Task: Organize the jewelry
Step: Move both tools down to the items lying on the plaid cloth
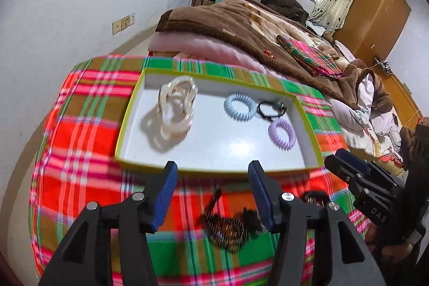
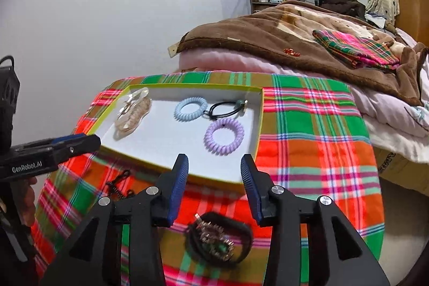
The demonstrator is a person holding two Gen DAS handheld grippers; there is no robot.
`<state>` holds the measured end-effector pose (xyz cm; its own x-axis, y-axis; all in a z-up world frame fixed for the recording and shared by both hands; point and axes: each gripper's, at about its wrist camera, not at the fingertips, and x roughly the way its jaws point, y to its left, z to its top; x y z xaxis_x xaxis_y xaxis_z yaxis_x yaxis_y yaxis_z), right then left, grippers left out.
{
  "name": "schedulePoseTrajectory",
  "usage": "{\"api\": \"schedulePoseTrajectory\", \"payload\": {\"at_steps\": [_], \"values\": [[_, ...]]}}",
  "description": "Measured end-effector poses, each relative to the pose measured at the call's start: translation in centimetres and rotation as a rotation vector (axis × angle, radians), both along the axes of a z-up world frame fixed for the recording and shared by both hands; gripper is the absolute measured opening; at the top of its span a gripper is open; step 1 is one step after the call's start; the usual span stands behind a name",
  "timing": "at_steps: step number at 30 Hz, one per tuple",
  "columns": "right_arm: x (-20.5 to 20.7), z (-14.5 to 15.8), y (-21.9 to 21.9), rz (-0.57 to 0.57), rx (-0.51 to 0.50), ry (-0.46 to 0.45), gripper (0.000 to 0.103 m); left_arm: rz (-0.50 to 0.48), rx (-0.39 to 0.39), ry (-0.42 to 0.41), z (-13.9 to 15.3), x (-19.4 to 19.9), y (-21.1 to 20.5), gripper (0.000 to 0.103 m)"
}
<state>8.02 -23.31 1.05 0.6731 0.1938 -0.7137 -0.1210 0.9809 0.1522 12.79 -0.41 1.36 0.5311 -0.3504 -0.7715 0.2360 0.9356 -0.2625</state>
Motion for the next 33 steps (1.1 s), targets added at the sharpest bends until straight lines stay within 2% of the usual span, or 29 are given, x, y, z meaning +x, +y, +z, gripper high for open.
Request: {"api": "schedulePoseTrajectory", "payload": {"at_steps": [6,15,22,33], "values": [[-1.1,-0.6,1.5,0.056,0.030,-0.001,0.042,0.041,-0.032,0.030,-1.5,-1.9,1.9,0.058],[-1.1,-2.4,5.5,0.179,0.045,0.053,0.042,0.103,-0.051,0.037,-2.5,-3.7,5.0,0.058],[-0.6,-3.7,7.6,0.218,0.016,0.095,0.042,0.128,-0.065,0.046,-3.2,-4.3,6.4,0.058],[-0.3,-5.2,8.3,0.218,-0.019,0.142,0.042,0.128,-0.071,0.063,-3.8,-4.3,6.7,0.058]]}}
